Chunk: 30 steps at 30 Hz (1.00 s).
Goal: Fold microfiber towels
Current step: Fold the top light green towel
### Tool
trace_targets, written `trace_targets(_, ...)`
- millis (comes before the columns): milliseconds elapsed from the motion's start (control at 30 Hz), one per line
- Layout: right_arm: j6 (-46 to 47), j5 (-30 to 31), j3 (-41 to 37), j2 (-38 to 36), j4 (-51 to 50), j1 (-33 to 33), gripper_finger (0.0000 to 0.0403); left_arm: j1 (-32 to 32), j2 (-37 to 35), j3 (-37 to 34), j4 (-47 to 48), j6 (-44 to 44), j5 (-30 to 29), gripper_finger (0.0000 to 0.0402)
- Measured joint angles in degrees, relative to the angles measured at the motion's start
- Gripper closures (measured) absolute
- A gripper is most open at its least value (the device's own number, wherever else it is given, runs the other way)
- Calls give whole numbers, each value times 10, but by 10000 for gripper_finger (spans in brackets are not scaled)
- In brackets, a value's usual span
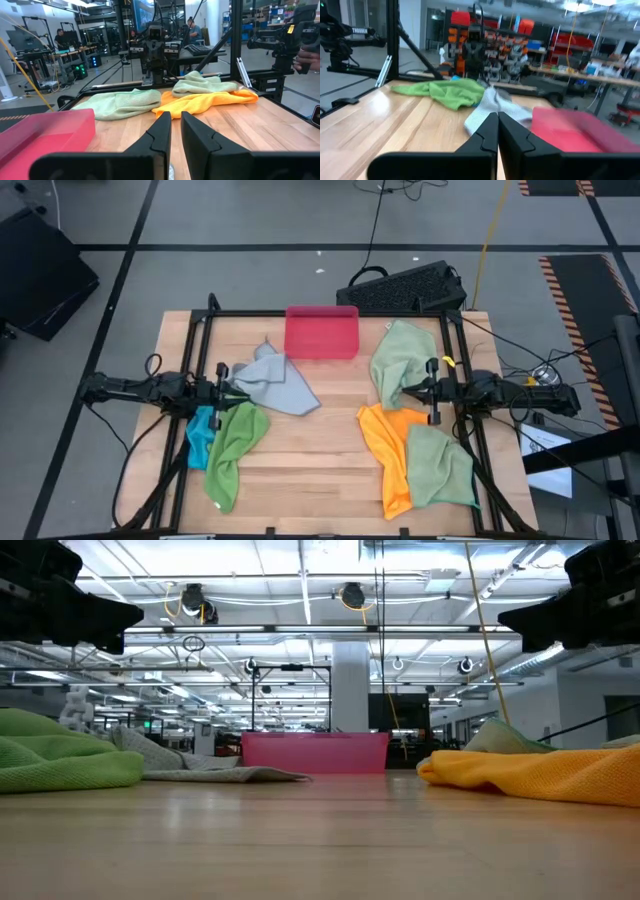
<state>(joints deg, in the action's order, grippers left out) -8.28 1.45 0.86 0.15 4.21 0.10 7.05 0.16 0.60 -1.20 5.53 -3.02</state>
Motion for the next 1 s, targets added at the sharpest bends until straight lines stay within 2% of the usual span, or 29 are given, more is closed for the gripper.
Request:
trace_targets(300, 4, 0, 0, 0, 15, 0, 403, 0, 0, 0, -6, 0, -2, 355)
trace_targets(400, 42, 3, 0, 0, 16, 0, 403, 0, 0, 0, -6, 0, -2, 355)
trace_targets(533, 92, 49, 0, 0, 23, 0, 403, 0, 0, 0, -6, 0, -2, 355)
trace_targets(600, 96, 49, 8, 1, 22, 0, 403, 0, 0, 0, -7, 0, -2, 355)
trace_targets(733, 108, 46, 41, 21, -1, 0, 403, 0, 0, 0, -8, 1, -6, 355)
trace_targets(833, 122, 45, 89, 45, 4, 0, 403, 0, 0, 0, -9, 4, -8, 355)
trace_targets(1000, 137, 45, 178, 111, -54, 0, 403, 0, 0, 0, -16, 2, -29, 355)
